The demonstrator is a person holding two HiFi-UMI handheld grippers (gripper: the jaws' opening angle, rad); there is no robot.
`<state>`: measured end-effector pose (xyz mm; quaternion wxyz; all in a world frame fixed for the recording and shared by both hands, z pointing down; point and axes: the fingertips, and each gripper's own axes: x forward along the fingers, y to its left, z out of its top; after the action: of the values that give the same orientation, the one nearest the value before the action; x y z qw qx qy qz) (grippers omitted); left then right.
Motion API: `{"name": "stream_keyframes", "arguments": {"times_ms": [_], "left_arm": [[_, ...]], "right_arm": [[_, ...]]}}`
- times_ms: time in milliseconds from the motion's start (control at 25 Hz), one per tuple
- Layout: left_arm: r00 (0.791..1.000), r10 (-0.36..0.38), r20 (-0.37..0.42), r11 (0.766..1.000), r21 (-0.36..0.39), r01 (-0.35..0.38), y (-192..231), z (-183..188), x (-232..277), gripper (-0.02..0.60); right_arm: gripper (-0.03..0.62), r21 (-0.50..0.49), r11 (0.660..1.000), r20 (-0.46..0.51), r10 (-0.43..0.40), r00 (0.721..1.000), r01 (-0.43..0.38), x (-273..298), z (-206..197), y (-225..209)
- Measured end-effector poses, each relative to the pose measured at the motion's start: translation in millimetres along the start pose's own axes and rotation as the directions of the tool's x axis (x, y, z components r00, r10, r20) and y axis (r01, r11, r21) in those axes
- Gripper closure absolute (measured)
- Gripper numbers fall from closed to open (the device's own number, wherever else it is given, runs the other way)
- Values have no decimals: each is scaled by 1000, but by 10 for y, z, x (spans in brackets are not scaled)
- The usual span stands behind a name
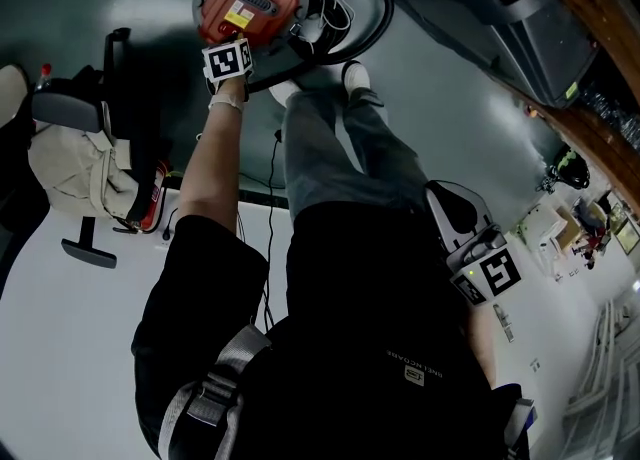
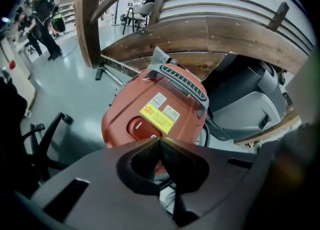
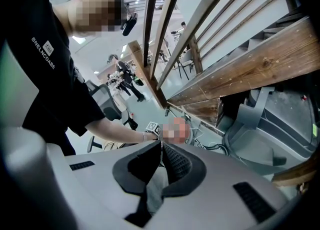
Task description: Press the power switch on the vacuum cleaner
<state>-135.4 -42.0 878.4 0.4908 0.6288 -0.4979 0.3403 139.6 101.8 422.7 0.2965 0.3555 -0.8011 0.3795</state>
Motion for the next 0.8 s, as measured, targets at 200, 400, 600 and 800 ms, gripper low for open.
{"name": "stream_keyframes", "arguments": {"times_ms": [200, 400, 600, 800], "left_arm": [[1000, 1, 27, 999, 44, -3, 0, -12, -12, 566], [1000, -8, -8, 999, 34, 8, 7, -22, -8, 566], [1000, 8, -6, 999, 36, -7, -42, -4, -178, 566], [1000, -1, 4, 997, 72, 1, -171, -10, -412, 566]], "right_arm": [[565, 9, 1000, -4, 9, 1000, -9, 21, -14, 18], [565, 24, 1000, 8, 18, 1000, -18, 24, -8, 31], [565, 12, 1000, 19, 29, 999, -29, -4, 24, 62], [565, 1, 999, 35, 41, 999, -41, -63, 104, 65]]}}
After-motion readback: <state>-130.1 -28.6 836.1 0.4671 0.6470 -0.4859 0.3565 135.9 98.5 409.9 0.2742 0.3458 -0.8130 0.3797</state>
